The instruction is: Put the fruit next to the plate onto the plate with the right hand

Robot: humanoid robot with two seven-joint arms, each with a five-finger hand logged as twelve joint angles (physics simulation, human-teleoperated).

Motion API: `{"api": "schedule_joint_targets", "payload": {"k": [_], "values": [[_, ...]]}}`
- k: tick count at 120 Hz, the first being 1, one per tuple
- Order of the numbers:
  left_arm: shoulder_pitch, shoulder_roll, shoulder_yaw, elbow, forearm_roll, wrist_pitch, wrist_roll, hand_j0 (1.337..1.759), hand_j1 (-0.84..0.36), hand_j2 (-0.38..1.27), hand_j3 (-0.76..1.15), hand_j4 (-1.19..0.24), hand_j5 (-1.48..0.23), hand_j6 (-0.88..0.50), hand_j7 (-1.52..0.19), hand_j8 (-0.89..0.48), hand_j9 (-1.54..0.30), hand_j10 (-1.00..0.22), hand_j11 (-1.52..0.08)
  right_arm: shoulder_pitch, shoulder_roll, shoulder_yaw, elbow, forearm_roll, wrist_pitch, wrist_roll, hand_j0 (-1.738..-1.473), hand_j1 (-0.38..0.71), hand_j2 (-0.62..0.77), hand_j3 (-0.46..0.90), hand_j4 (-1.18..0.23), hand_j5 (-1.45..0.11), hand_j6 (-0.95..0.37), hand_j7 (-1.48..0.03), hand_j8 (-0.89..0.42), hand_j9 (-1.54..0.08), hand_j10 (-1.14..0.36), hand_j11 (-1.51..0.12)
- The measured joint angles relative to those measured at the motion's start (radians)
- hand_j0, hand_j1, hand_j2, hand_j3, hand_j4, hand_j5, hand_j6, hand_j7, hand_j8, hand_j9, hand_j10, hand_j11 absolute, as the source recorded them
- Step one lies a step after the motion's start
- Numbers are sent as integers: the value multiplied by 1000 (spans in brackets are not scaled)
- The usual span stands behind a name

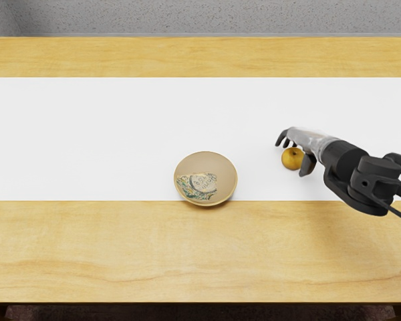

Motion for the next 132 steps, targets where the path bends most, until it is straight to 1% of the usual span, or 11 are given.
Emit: {"api": "schedule_joint_targets", "payload": {"k": [41, 57, 71, 95, 113, 121, 132], "values": [[-1, 0, 0, 0, 0, 0, 0, 1658, 325, 4, 0, -20, -26, -20, -26, -20, -26, -20, -26, -20, 1, -12, 8, -38, -49, 0, -1658, 128, -76, 0, -402, -520, -403, -519, -403, -519, -402, -519], [-1, 0, 0, 0, 0, 0, 0, 1658, 325, 4, 0, -20, -26, -21, -26, -20, -26, -20, -26, -26, 2, -14, 8, -44, -55, 0, -1658, 163, -81, -1, -433, -557, -421, -557, -434, -556, -433, -556], [-1, 0, 0, 0, 0, 0, 0, 1658, 325, 4, 0, -20, -26, -20, -26, -20, -26, -20, -26, -29, 7, -14, 6, -47, -58, 0, -1657, 210, -82, 0, -488, -602, -436, -615, -469, -606, -485, -606], [-1, 0, 0, 0, 0, 0, 0, 1658, 325, 4, 0, -20, -26, -21, -26, -20, -26, -20, -26, -29, 13, -14, 4, -49, -58, -1, -1654, 269, 150, -1, -632, -788, -419, -801, -428, -804, -623, -803], [-1, 0, 0, 0, 0, 0, 0, 1658, 325, 4, 0, -20, -26, -21, -26, -20, -26, -20, -26, -29, 15, -14, 3, -51, -58, -1, -1652, 286, 343, -1, -747, -910, -493, -941, -453, -941, -730, -939], [-1, 0, 0, 0, 0, 0, 0, 1658, 325, 4, 0, -20, -26, -20, -26, -20, -26, -20, -26, -29, 15, -13, 3, -49, -58, 0, -1651, 270, 367, -1, -777, -950, -516, -984, -476, -983, -756, -983], [-1, 0, 0, 0, 0, 0, 0, 1658, 325, 4, 0, -20, -26, -20, -26, -20, -26, -20, -26, -26, 16, -12, 3, -43, -56, 0, -1650, 273, 390, 0, -761, -1007, -489, -1025, -458, -1033, -741, -1038]]}}
